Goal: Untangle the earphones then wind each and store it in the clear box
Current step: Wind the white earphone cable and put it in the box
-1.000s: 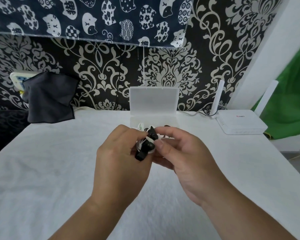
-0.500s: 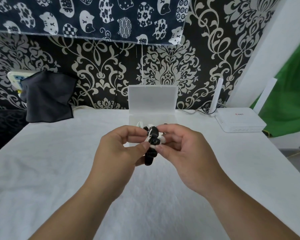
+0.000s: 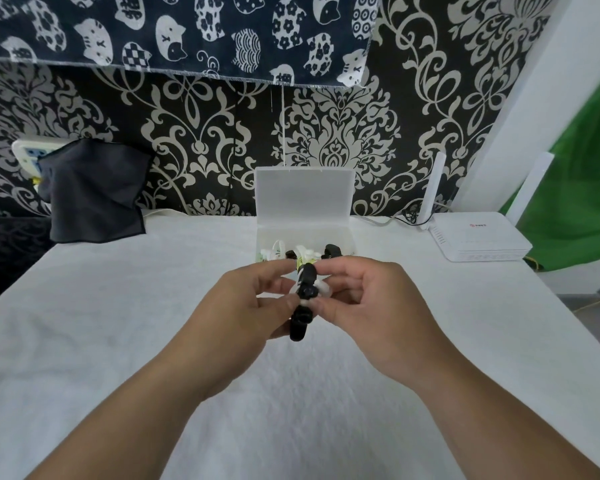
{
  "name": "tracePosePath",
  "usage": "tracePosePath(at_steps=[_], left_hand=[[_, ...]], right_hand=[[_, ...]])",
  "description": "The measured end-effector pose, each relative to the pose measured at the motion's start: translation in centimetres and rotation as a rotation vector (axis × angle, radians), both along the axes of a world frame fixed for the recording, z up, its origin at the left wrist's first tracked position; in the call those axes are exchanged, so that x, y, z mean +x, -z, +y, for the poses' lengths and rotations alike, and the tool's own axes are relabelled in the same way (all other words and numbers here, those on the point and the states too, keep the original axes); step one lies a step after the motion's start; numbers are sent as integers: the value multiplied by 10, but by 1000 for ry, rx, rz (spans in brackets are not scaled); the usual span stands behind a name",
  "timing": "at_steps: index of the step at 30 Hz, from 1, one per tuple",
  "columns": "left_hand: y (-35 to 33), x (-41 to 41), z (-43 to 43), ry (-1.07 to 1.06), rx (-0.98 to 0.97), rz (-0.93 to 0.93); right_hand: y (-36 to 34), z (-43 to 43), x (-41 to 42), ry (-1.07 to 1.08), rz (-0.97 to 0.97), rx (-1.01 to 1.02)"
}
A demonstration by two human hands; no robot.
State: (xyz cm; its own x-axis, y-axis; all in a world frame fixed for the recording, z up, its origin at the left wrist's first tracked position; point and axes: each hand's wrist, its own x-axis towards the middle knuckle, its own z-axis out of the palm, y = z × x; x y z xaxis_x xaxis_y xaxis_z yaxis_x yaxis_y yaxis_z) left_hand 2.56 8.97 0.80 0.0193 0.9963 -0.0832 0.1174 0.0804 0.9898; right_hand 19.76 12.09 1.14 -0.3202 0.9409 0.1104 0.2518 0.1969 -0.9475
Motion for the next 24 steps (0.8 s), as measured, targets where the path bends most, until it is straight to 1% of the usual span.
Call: tracePosePath(at_steps=[4,7,11,14,18,20,24], left_hand=[[0,-3,1,24,39,-115],[2,-1,2,7,66,-183],[3,3,0,35,76,-207],[4,3,0,7,60,-229],[3,2,2,22,16,-417],[2,3,3,28,-4,-492],[3,3,4,45,-41,-514]], right_hand=[[-1,1,3,-71,121,-47],[1,3,4,-53,200,-89],[2,3,2,2,193,-68],[2,1,1,8,193,-53],[-1,0,4,-48,232,-61],[-2,0,4,-43,215,-41],[-4,-1,2,-31,127,25]])
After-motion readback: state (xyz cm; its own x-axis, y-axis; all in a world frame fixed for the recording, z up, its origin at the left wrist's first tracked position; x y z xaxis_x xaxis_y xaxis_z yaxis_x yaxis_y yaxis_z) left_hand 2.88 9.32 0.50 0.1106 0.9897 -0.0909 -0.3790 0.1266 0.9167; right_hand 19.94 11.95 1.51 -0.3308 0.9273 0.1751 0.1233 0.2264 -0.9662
